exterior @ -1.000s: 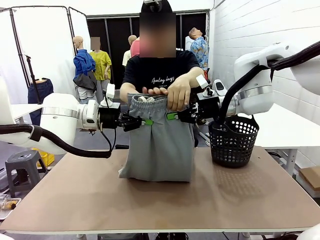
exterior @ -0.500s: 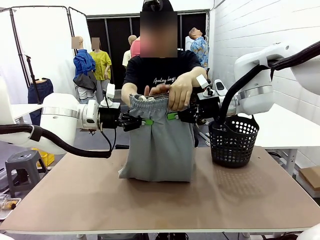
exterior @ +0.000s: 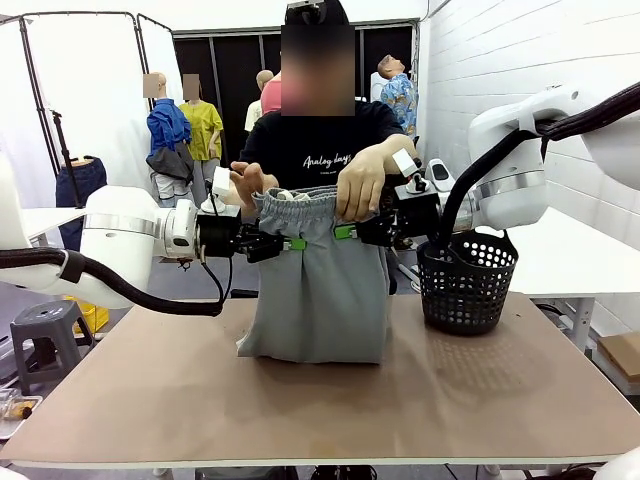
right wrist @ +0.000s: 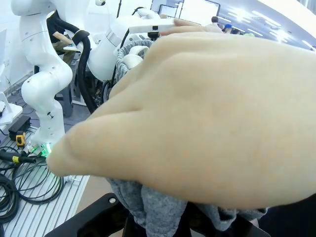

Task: Fold the training pants.
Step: Release the ends of the Training pants and then grab the overlapped ends.

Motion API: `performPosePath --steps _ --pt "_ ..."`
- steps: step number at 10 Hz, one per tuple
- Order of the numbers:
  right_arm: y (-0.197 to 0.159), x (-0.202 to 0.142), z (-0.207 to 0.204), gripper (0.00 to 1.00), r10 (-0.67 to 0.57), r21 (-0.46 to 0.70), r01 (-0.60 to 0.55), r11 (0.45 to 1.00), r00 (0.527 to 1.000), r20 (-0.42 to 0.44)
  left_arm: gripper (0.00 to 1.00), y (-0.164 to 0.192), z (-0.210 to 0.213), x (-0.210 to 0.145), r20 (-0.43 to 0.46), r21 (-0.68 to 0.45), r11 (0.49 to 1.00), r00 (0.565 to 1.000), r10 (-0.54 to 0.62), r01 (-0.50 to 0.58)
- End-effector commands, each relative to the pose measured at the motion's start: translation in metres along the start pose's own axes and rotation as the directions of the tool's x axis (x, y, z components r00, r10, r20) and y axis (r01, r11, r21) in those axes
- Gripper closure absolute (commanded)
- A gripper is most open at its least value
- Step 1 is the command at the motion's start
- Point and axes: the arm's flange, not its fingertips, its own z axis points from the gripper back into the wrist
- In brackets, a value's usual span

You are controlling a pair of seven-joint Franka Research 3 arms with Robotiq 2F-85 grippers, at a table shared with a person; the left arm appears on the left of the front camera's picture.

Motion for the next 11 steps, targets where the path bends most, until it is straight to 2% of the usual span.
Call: performPosePath --steps 1,11 --pt "0.0026 0.0001 -0.0013 1.00 -0.001 0.014 0.000 1.000 1.000 0.014 1.00 0.0007 -0.0005 0.0047 0.006 -0.003 1.000 1.000 -0.010 0.010" --pt "0.0026 0.0001 -0.0013 1.00 -0.001 0.014 0.000 1.000 1.000 0.014 1.00 0.0007 -0.0005 0.0047 0.006 -0.003 1.000 1.000 -0.010 0.010"
